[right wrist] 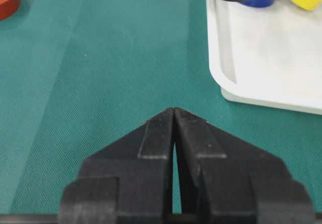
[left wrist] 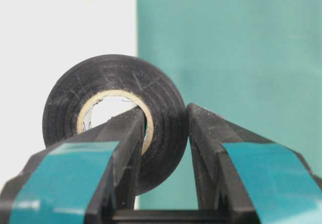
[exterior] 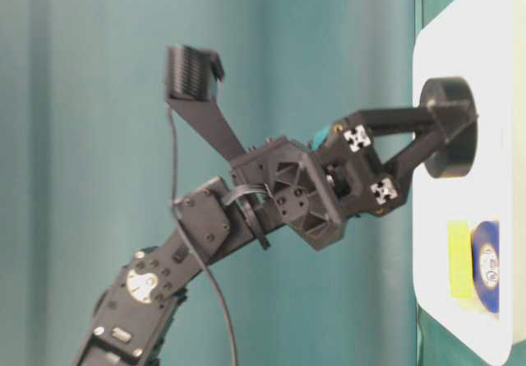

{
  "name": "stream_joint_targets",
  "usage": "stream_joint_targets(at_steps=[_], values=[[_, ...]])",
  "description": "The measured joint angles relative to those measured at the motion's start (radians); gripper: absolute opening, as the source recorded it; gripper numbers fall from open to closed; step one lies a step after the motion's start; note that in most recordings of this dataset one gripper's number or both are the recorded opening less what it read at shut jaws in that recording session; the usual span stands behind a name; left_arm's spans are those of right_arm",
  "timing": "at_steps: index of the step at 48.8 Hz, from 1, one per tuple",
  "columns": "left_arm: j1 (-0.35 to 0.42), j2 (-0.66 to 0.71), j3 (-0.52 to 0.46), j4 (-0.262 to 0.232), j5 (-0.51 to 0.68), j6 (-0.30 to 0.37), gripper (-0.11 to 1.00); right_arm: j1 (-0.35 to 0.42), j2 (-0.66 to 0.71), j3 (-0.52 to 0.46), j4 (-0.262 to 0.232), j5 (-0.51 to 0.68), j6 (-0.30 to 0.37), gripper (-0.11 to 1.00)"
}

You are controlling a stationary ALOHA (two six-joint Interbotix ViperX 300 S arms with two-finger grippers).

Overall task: Put the tape into the white case with the left arm.
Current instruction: 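Carry the black tape into the tray and release it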

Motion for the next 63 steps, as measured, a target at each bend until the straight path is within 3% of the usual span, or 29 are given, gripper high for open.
stream_joint_targets(at_steps=[34,55,57,63], values=[[0.209,0.0,0.063,0.0,-0.098,0.038,0.24,0.0,0.0,0.0,0.0,0.0,0.0,-0.09],[0.225,0.0,0.083,0.0,-0.138,0.037,0.25,0.0,-0.002,0.0,0.0,0.0,0.0,-0.09],[0.225,0.0,0.083,0.0,-0.144,0.037,0.31,0.0,-0.002,0.0,0.0,0.0,0.0,-0.09],[0.225,0.0,0.084,0.0,-0.152,0.04,0.69,0.0,-0.002,0.0,0.0,0.0,0.0,-0.09]])
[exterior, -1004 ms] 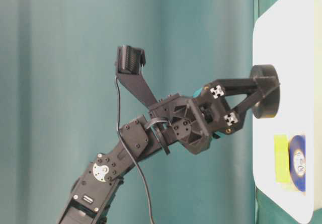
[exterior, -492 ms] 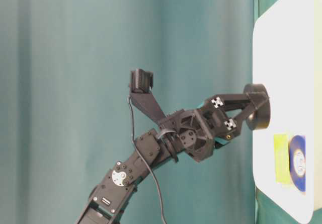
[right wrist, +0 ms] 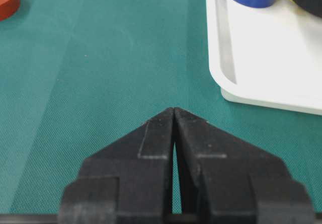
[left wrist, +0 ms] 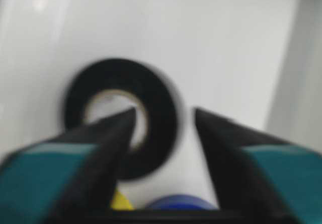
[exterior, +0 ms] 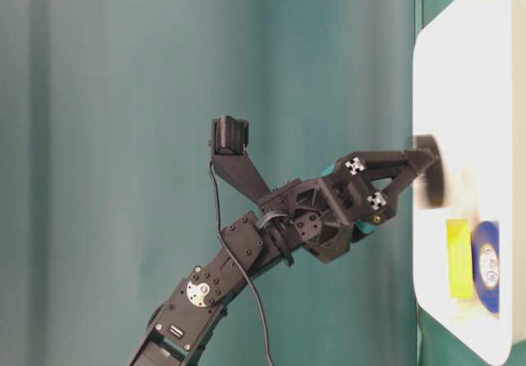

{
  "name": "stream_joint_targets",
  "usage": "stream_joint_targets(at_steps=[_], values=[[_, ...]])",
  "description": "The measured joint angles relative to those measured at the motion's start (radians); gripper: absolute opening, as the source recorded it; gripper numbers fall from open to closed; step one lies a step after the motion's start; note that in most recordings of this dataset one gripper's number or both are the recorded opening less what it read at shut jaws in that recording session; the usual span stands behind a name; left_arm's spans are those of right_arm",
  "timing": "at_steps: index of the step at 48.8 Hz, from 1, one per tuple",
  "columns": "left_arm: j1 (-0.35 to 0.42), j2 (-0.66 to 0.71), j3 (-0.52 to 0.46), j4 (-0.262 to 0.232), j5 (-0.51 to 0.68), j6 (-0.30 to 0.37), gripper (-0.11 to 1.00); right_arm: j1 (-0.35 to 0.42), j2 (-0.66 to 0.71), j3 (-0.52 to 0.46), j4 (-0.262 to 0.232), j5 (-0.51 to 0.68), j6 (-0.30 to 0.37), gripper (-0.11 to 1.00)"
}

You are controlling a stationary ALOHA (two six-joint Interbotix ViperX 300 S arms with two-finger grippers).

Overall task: Put the tape into the white case with the left arm.
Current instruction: 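Carry the black tape into the tray and release it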

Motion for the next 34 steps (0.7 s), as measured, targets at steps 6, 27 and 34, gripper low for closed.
stream_joint_targets(at_steps=[6,27,34], values=[[0.002,0.0,0.008,0.0,0.0,0.0,0.8,0.0,0.0,0.0,0.0,0.0,-0.002,-0.09],[0.0,-0.144,0.123,0.0,-0.003,-0.003,0.78,0.0,0.0,0.0,0.0,0.0,0.0,-0.09],[-0.003,-0.268,0.222,0.0,-0.038,-0.008,0.78,0.0,-0.002,0.0,0.0,0.002,0.0,-0.09]])
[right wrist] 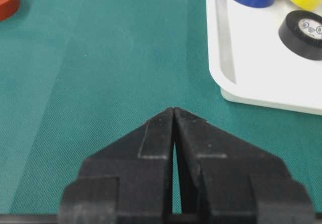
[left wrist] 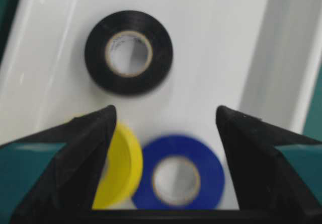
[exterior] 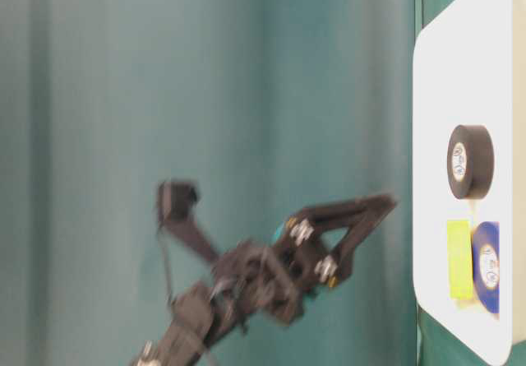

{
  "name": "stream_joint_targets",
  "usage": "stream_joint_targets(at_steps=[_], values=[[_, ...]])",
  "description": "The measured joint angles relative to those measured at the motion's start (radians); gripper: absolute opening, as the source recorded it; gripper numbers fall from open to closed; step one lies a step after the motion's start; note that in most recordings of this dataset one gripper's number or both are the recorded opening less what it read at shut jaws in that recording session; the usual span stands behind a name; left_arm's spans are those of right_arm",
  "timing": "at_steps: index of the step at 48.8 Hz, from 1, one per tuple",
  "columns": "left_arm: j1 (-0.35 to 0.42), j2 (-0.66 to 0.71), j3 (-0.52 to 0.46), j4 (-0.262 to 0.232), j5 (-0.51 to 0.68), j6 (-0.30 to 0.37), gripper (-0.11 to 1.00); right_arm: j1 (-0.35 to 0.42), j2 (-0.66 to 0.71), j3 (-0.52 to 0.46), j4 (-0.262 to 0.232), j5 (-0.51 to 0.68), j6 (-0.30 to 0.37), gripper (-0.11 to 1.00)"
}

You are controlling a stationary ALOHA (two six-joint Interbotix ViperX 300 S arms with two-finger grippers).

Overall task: Put the tape into the white case with the left arm.
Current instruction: 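Carry the black tape into the tray and release it, then pull the open left gripper back to the left table edge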

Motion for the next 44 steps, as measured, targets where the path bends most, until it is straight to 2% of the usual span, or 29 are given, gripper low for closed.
stream_joint_targets(at_steps=[12,23,44], values=[[-0.025,-0.196,0.204,0.0,-0.107,0.0,0.78,0.0,-0.003,0.0,0.0,0.0,0.0,-0.09],[-0.051,-0.337,0.351,0.0,-0.183,0.0,0.78,0.0,-0.003,0.0,0.0,-0.002,0.0,-0.09],[-0.098,-0.506,0.523,0.0,-0.21,-0.003,0.78,0.0,-0.003,0.002,0.0,-0.002,0.0,-0.09]])
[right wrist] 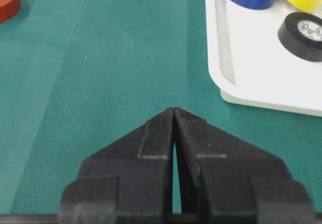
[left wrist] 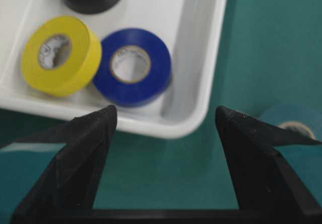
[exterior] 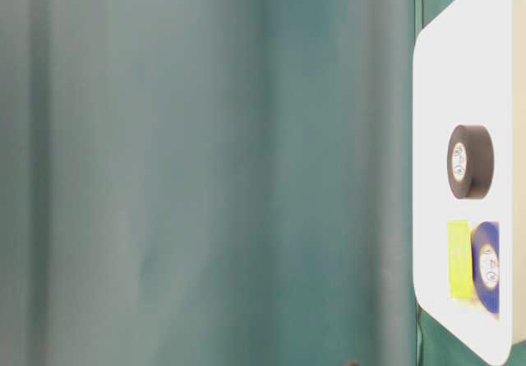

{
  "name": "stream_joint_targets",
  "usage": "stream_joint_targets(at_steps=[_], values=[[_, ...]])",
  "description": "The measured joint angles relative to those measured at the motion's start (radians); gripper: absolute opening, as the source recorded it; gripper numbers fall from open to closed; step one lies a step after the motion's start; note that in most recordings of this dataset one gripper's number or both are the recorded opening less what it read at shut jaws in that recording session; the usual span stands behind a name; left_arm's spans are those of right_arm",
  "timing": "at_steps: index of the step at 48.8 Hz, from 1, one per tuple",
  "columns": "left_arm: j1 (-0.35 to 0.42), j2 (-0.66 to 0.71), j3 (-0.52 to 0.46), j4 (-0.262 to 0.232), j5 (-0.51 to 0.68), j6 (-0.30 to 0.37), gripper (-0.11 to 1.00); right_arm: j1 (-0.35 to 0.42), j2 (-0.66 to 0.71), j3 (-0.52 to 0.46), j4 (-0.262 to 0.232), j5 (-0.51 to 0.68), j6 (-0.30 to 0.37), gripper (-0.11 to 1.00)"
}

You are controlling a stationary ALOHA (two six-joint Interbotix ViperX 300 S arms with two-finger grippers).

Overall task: Put the tape into the white case with the left arm.
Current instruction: 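Pull the open left gripper back to the left table edge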

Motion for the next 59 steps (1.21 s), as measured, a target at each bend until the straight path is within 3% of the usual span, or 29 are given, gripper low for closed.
stream_joint_targets(at_steps=[26,59], values=[[-0.014,-0.072,0.078,-0.002,-0.015,0.0,0.77,0.0,-0.002,0.0,0.0,0.0,-0.002,-0.09],[-0.241,-0.126,0.094,-0.003,0.031,0.0,0.77,0.0,-0.002,0.0,0.0,0.0,0.0,-0.09]])
